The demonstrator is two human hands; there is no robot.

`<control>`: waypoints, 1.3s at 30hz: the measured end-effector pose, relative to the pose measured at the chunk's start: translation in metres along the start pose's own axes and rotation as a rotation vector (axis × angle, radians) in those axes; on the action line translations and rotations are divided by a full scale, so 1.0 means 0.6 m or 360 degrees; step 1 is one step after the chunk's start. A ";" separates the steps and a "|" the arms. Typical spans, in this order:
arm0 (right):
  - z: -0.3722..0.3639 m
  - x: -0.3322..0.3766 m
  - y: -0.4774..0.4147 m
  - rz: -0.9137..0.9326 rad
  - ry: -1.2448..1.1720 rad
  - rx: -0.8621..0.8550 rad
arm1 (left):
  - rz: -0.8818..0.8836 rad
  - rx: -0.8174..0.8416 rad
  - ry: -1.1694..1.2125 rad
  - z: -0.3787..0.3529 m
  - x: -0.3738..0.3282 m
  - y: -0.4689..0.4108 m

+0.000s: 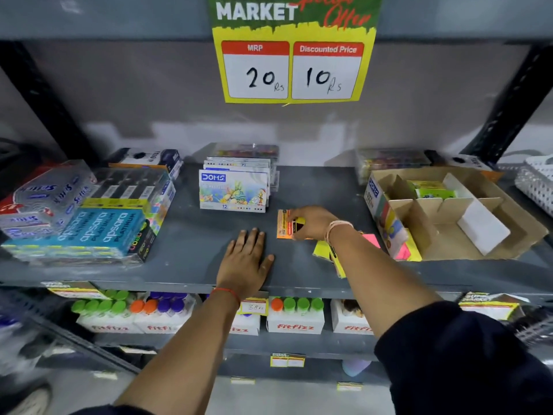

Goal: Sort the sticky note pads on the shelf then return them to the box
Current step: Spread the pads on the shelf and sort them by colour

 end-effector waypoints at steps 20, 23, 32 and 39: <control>0.096 -0.080 0.162 0.0089 0.0534 0.0159 | 0.0108 0.0043 0.0086 0.010 -0.006 0.006; 0.124 -0.084 0.158 0.0006 0.0279 0.0049 | 0.0122 0.0076 0.0083 0.011 -0.006 0.002; 0.151 -0.088 0.047 -0.0101 0.0235 -0.0324 | 0.0136 -0.0001 0.0080 0.006 -0.010 -0.003; 0.088 -0.117 -0.005 -0.0157 0.0366 -0.0139 | 0.0123 -0.0006 0.0027 -0.004 -0.003 -0.006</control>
Point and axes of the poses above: each hand's wrist, its own y-axis away from the middle knuckle, its own z-axis out of the back of the hand, x = y × z, the point moved 3 cm from there along -y, towards the middle knuckle, and after that the axes turned 12 degrees about -x, right-handed, at the moved point
